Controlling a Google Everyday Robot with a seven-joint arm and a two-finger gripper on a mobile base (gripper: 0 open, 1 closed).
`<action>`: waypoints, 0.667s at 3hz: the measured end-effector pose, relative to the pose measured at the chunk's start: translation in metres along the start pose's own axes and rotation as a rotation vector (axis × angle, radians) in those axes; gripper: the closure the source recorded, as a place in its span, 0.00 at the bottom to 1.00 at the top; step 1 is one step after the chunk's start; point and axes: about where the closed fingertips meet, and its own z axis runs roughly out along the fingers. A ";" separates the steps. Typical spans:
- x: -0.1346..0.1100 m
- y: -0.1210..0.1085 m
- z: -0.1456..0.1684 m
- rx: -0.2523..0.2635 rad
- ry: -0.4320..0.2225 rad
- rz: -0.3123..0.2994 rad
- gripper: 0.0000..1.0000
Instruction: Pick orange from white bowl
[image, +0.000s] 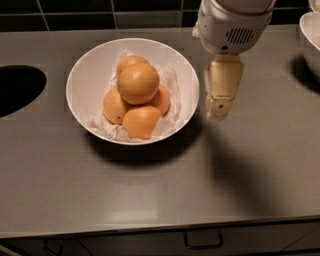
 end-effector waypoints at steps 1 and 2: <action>-0.012 -0.008 0.000 0.012 -0.013 -0.025 0.00; -0.035 -0.018 0.005 0.006 -0.027 -0.089 0.00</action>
Offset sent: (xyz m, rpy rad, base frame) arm 0.0261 0.0598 -0.0020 -0.0275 0.0238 0.1697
